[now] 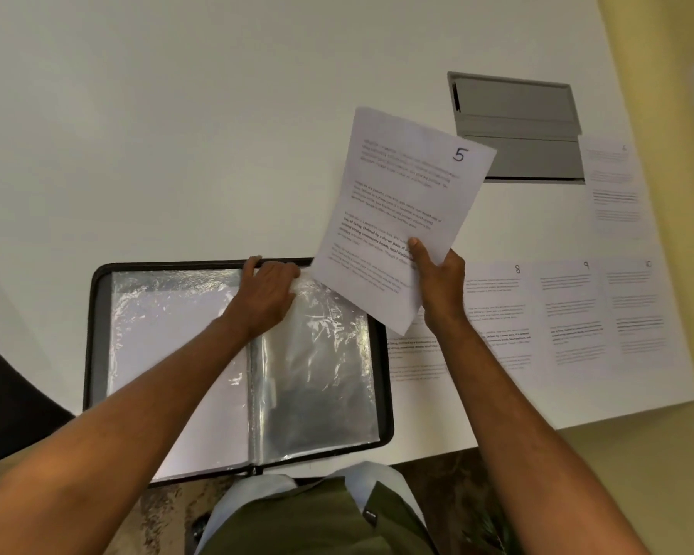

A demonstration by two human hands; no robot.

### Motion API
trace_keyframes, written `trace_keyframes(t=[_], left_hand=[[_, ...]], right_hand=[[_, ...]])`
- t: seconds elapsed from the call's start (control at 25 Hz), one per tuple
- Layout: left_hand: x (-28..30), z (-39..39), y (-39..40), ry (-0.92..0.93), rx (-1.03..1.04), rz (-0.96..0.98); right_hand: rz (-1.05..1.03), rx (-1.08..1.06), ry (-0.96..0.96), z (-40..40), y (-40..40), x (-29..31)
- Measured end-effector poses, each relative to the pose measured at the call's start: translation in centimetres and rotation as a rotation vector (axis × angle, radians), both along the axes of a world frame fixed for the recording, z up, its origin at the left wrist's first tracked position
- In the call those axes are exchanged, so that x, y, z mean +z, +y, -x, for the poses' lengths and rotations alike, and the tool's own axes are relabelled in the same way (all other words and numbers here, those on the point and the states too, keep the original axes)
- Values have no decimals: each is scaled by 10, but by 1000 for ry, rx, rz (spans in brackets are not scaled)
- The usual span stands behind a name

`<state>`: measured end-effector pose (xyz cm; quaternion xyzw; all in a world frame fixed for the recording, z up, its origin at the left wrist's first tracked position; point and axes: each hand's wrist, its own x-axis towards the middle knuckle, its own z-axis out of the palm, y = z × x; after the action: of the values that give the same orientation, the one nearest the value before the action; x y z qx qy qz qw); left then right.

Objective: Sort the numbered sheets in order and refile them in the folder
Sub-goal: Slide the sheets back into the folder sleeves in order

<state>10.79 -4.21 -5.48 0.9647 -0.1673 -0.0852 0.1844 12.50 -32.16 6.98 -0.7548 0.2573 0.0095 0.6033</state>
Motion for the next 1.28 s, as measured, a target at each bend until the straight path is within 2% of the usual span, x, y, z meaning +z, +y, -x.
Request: trace_keyframes(t=[0.16, 0.28, 0.48, 0.96, 1.28], left_hand=[[7, -15, -9, 38, 136, 84], [9, -18, -12, -1, 124, 140], [5, -10, -18, 0, 136, 99], [1, -5, -20, 39, 157, 67], [8, -7, -22, 67, 183, 112]], right_hand=[[-303, -311, -9, -22, 0, -5], [-449, -345, 66, -36, 2, -18], [-389, -155, 123, -50, 20, -45], [-372, -155, 112, -101, 56, -99], [-382, 29, 148, -97, 61, -113]])
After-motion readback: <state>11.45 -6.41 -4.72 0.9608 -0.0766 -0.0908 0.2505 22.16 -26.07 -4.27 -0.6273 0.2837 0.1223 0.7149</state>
